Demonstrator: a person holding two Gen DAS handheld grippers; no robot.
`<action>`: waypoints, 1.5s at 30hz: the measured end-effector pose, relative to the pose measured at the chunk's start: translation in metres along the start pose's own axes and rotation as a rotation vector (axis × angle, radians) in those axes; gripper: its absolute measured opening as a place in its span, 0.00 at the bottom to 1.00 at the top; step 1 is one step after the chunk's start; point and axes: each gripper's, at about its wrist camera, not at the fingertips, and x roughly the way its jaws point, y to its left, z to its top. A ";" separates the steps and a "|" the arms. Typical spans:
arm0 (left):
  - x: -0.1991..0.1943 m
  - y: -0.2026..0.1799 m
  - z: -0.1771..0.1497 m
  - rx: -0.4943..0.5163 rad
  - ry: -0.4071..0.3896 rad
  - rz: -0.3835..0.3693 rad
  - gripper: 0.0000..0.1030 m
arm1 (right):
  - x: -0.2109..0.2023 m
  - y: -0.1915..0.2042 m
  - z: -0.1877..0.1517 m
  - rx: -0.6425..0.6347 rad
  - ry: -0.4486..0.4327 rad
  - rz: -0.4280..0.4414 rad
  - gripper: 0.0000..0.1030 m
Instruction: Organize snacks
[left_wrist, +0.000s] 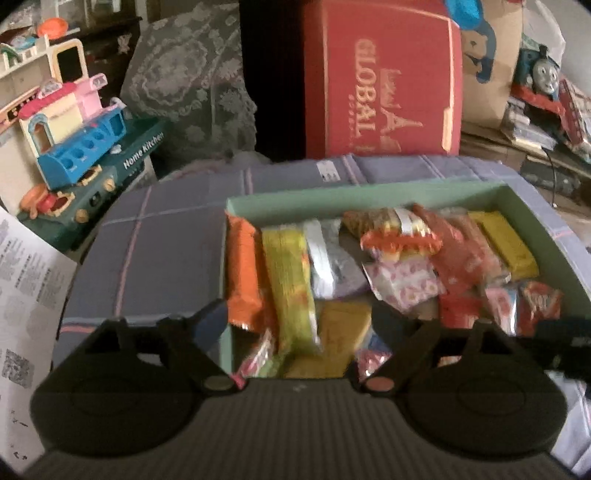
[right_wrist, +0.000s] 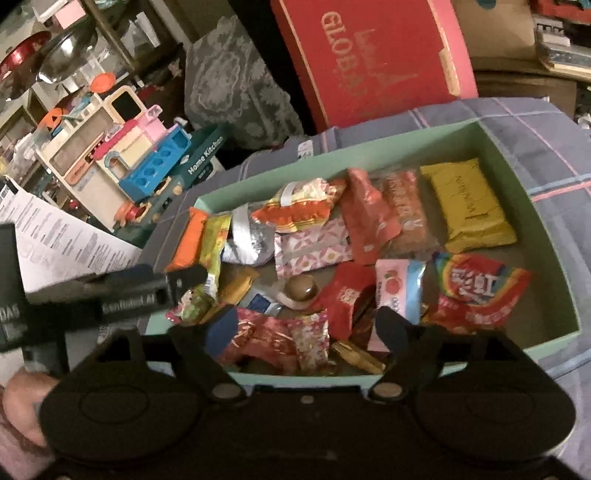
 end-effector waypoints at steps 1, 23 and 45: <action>-0.001 0.000 -0.003 0.001 0.007 -0.002 0.83 | -0.001 -0.002 -0.001 0.008 0.000 -0.002 0.90; -0.090 -0.006 -0.070 -0.081 0.014 -0.047 1.00 | -0.056 0.006 -0.035 0.024 -0.012 -0.031 1.00; -0.138 -0.007 -0.136 -0.146 0.059 0.019 1.00 | -0.099 -0.009 -0.086 -0.056 0.027 -0.146 1.00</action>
